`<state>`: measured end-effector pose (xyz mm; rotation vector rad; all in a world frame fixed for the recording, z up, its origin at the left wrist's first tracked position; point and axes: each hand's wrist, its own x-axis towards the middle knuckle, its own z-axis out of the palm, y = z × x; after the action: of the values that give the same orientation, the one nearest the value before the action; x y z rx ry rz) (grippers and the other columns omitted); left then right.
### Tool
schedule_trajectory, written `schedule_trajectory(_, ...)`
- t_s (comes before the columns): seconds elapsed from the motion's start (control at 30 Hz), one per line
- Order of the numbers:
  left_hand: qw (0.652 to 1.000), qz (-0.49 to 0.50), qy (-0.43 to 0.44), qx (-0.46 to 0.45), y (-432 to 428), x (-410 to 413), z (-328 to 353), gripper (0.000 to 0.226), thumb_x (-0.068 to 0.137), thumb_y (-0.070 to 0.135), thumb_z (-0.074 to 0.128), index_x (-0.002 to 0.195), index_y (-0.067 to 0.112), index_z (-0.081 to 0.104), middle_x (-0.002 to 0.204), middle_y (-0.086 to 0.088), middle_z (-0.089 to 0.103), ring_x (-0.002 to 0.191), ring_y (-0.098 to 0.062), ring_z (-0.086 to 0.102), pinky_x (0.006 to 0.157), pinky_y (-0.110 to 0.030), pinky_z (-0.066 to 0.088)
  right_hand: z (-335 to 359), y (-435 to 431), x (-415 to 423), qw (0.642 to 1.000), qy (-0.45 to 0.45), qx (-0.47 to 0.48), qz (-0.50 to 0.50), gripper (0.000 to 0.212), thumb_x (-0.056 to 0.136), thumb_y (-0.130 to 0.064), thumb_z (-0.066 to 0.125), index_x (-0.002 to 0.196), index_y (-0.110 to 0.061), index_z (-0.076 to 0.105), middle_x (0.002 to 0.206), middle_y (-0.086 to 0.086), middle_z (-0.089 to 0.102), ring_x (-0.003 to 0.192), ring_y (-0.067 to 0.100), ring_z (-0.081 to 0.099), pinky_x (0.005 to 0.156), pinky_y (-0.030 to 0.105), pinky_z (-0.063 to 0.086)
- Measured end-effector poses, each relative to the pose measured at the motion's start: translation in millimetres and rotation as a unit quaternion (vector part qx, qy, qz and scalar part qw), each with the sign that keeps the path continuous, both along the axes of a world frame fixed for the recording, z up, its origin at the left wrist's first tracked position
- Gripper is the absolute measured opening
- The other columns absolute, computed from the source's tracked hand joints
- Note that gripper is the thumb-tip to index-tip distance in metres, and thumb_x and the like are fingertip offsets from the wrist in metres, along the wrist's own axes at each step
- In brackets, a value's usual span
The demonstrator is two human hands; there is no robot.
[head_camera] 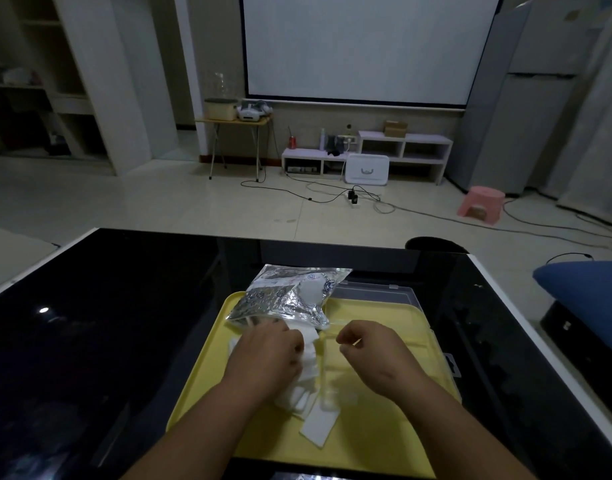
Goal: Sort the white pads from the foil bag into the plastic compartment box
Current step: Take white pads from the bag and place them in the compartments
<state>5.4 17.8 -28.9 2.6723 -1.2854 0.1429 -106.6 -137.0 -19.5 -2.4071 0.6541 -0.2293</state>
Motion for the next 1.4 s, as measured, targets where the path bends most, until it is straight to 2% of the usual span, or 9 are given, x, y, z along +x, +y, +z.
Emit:
schedule_trajectory(0.2, 1.0, -0.004, -0.015, 0.011, 1, -3, 4, 0.019, 0.088, 0.024, 0.054, 0.103, 0.028, 0.064, 0.103, 0.004, 0.061, 0.102, -0.02, 0.054, 0.07, -0.03, 0.031, -1, 2, 6, 1.0, 0.0, 0.009, -0.006, 0.016, 0.092, -0.026, 0.059, 0.104, -0.028, 0.069, 0.104, -0.01, 0.067, 0.095, 0.01, 0.06, 0.082, 0.027, 0.05)
schedule_trajectory(0.4, 0.998, 0.019, 0.062, -0.021, 0, 1, -3, 0.036, 0.085, 0.024, 0.058, 0.12, 0.032, 0.062, 0.112, 0.004, 0.066, 0.107, -0.019, 0.057, 0.084, -0.032, 0.045, -1, 4, 9, 1.0, -0.003, 0.006, 0.002, 0.017, 0.092, -0.025, 0.059, 0.106, -0.026, 0.069, 0.103, -0.01, 0.066, 0.094, 0.009, 0.058, 0.079, 0.024, 0.046)
schedule_trajectory(0.57, 0.986, 0.036, 0.159, -0.042, 2, 6, 3, 0.011, 0.081, 0.029, 0.061, 0.091, 0.029, 0.065, 0.093, 0.005, 0.065, 0.086, -0.015, 0.058, 0.064, -0.026, 0.041, 1, 3, 8, 1.0, -0.009, 0.017, 0.002, 0.016, 0.092, -0.024, 0.06, 0.105, -0.026, 0.069, 0.094, -0.014, 0.062, 0.09, 0.006, 0.057, 0.074, 0.022, 0.043)
schedule_trajectory(0.67, 0.961, 0.05, 0.244, -0.117, 6, 12, 11, 0.015, 0.071, 0.037, 0.062, 0.076, 0.025, 0.055, 0.081, 0.006, 0.059, 0.076, -0.016, 0.056, 0.061, -0.029, 0.04, 5, 2, 6, 1.0, -0.017, 0.023, 0.0, 0.011, 0.09, -0.023, 0.063, 0.097, -0.031, 0.067, 0.09, -0.016, 0.062, 0.083, 0.002, 0.055, 0.068, 0.017, 0.042)
schedule_trajectory(0.77, 0.932, 0.079, 0.29, -0.204, 7, 16, 14, 0.022, 0.065, 0.034, 0.062, 0.078, 0.017, 0.059, 0.079, 0.003, 0.06, 0.074, -0.018, 0.057, 0.063, -0.032, 0.043, 10, 5, 4, 1.0, 0.001, 0.018, 0.021, 0.012, 0.085, -0.022, 0.068, 0.083, -0.033, 0.065, 0.086, -0.014, 0.065, 0.075, -0.001, 0.055, 0.062, 0.012, 0.041)
schedule_trajectory(0.83, 0.915, 0.092, 0.31, -0.243, 7, 17, 15, 0.012, 0.072, 0.019, 0.068, 0.078, 0.015, 0.058, 0.075, 0.003, 0.057, 0.07, -0.017, 0.053, 0.063, -0.034, 0.044, 11, 10, 2, 0.999, 0.023, 0.007, 0.046, 0.012, 0.083, -0.021, 0.07, 0.08, -0.033, 0.068, 0.087, -0.011, 0.067, 0.077, 0.001, 0.058, 0.066, 0.016, 0.046)
schedule_trajectory(0.97, 0.879, 0.133, 0.339, -0.308, 10, 18, 16, 0.024, 0.073, 0.009, 0.076, 0.084, 0.016, 0.056, 0.076, 0.001, 0.057, 0.069, -0.015, 0.052, 0.063, -0.033, 0.044, 12, 19, 2, 0.992, 0.065, -0.044, 0.096, 0.011, 0.082, -0.023, 0.069, 0.091, -0.028, 0.075, 0.084, -0.013, 0.058, 0.088, 0.007, 0.058, 0.078, 0.027, 0.05)
schedule_trajectory(1.13, 0.866, 0.141, 0.342, -0.336, 9, 17, 19, 0.031, 0.074, 0.013, 0.081, 0.09, 0.009, 0.055, 0.074, 0.001, 0.058, 0.066, -0.015, 0.052, 0.062, -0.031, 0.041, 5, 24, 4, 0.976, 0.096, -0.132, 0.147, 0.022, 0.078, -0.03, 0.072, 0.1, -0.035, 0.072, 0.11, -0.01, 0.057, 0.108, 0.015, 0.049, 0.09, 0.032, 0.044)
schedule_trajectory(1.4, 0.862, 0.142, 0.343, -0.345, 9, 16, 21, 0.03, 0.075, 0.014, 0.08, 0.089, 0.009, 0.054, 0.075, -0.001, 0.058, 0.066, -0.015, 0.052, 0.061, -0.03, 0.042, 1, 35, -2, 0.934, 0.135, -0.242, 0.227, 0.043, 0.076, -0.028, 0.075, 0.116, -0.038, 0.063, 0.154, -0.007, 0.03, 0.141, 0.02, 0.018, 0.11, 0.039, 0.018)
